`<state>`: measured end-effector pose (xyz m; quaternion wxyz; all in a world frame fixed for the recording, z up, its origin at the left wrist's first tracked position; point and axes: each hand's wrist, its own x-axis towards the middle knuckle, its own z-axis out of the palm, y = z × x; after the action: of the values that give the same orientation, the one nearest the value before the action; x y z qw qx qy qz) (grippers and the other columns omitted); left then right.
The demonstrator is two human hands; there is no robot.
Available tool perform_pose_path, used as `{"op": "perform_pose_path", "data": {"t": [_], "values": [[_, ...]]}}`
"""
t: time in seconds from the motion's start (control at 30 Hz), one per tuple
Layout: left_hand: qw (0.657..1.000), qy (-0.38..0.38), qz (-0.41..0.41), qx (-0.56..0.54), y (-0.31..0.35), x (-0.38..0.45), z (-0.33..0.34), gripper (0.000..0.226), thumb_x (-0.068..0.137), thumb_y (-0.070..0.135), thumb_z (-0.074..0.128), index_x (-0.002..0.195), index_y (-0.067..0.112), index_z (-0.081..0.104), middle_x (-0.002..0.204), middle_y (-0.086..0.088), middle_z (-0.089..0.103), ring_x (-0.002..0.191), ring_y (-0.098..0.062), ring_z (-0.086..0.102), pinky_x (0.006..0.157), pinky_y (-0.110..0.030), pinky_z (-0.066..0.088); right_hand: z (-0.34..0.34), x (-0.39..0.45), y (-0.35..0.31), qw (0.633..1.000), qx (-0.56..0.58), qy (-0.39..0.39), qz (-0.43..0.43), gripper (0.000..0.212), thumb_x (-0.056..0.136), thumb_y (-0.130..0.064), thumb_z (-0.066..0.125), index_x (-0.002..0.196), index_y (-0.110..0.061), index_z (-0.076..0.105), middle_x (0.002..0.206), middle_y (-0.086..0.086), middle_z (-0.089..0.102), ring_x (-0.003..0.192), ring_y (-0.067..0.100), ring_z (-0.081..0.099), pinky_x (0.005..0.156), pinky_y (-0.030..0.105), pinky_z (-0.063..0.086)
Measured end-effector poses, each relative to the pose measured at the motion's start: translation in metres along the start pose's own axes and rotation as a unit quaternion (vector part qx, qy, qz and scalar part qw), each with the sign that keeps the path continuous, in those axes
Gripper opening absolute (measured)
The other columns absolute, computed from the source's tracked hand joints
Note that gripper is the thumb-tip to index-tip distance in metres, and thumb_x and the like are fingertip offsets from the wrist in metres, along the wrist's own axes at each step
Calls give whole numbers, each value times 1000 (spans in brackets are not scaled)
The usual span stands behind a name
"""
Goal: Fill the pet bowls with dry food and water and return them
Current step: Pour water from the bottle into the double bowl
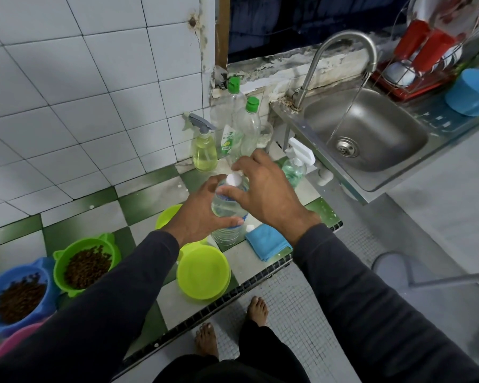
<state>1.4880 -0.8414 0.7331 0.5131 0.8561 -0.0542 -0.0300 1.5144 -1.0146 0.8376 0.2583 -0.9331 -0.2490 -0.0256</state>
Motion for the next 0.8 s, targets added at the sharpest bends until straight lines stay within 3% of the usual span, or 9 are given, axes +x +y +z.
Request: {"op": "perform_pose_path", "data": {"t": [0.07,0.13,0.23,0.33,0.4,0.5,0.63,0.7,0.8], "values": [[1000,1,-2,-1,0,0,0,83,65,50,95,132,41,48,122,28,61,115,10,57,86,-1,42,-1,3,0,1000,-9,-9,-7,40,86,-44,77,111,-13,70,99,-2,47,88,17,53,80,33,47],[1000,-1,2,2,0,0,0,88,67,49,95,138,40,44,129,21,62,117,8,57,86,-4,43,-2,2,1,998,7,-19,-51,26,89,-23,75,112,-13,73,99,-1,48,88,16,49,81,34,46],[1000,-6,7,4,-2,1,0,94,67,50,95,144,36,42,133,17,62,118,2,59,87,-12,44,-3,-2,4,995,0,-26,-101,46,81,0,66,124,-15,72,107,2,58,98,19,45,85,29,43],[1000,-1,2,3,-2,1,2,91,64,55,94,139,35,46,129,22,61,118,8,56,86,-7,43,-2,-1,1,998,-7,9,-56,51,83,-27,73,132,-16,65,113,1,58,106,22,50,89,32,46],[1000,3,6,1,-2,1,2,85,63,55,95,134,38,50,127,24,61,118,10,56,86,-4,43,-1,3,0,999,-28,18,-9,48,85,-50,74,119,-18,68,103,-2,52,97,18,55,78,31,47],[1000,1,8,-14,-3,0,1,91,62,51,97,137,49,46,129,24,62,118,8,58,86,-4,44,-2,5,-2,999,-31,9,-10,35,87,-46,73,109,-19,72,94,-6,46,89,20,58,74,34,50],[999,4,-1,-36,-5,-2,2,94,61,52,97,136,54,42,125,26,65,108,10,61,75,-4,45,-5,2,-2,998,-13,-18,-53,44,83,-23,69,127,-20,70,102,-4,47,102,21,54,88,36,50],[999,1,-12,-48,-8,-2,4,94,59,55,97,135,56,42,127,25,64,113,8,61,79,-6,48,-5,2,-1,999,-5,-6,-41,53,81,-29,71,133,-20,65,107,-2,50,106,21,53,89,35,49],[998,-8,-23,-56,-17,-4,7,91,59,50,98,131,59,44,125,27,66,113,7,63,82,-6,49,-4,6,-1,999,-49,6,5,47,84,-57,71,111,-19,68,98,-4,48,90,18,53,71,32,42]]}}
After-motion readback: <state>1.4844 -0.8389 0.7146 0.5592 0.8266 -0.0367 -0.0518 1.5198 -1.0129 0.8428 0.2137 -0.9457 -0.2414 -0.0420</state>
